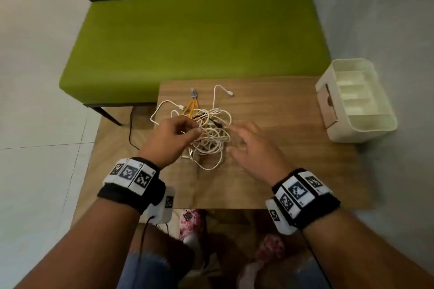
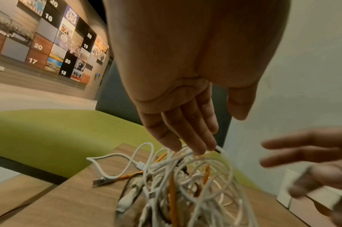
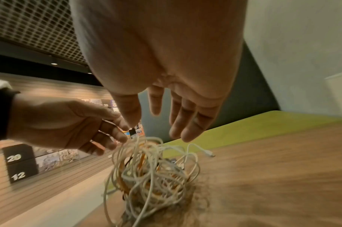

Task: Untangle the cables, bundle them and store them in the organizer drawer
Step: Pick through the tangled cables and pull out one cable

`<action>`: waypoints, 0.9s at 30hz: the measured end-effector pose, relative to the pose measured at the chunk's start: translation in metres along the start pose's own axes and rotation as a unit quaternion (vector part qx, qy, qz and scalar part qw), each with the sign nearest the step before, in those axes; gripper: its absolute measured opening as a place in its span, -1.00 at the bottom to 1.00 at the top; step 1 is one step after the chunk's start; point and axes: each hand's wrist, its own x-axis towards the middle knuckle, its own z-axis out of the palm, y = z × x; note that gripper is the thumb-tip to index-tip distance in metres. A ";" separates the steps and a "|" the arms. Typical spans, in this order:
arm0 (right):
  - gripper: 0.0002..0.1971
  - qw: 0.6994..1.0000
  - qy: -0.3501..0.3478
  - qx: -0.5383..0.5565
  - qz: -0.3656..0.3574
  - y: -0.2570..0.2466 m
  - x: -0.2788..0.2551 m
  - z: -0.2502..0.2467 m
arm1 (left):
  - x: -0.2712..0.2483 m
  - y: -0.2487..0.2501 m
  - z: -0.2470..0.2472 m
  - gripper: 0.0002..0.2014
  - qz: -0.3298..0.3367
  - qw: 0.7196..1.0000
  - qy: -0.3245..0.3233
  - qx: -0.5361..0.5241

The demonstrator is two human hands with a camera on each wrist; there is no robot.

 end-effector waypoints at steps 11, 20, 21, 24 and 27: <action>-0.24 0.998 0.027 -0.052 -0.033 0.020 0.011 0.094 | -0.058 -0.082 0.016 -0.85 0.100 0.992 0.072 0.017; -0.29 0.993 0.019 -0.064 0.097 0.032 -0.050 0.043 | -0.027 -0.074 0.048 -0.05 0.109 0.988 -0.002 0.105; -0.29 0.992 0.023 -0.064 0.109 0.037 -0.057 0.037 | -0.021 -0.072 0.057 0.05 0.095 0.987 -0.045 0.125; -0.34 0.987 0.053 -0.050 0.144 0.049 -0.077 0.018 | -0.013 -0.064 0.091 0.13 0.107 0.971 -0.140 0.164; -0.39 0.981 0.109 -0.012 0.161 0.063 -0.092 0.001 | -0.009 -0.052 0.123 -0.05 0.135 0.973 -0.149 0.114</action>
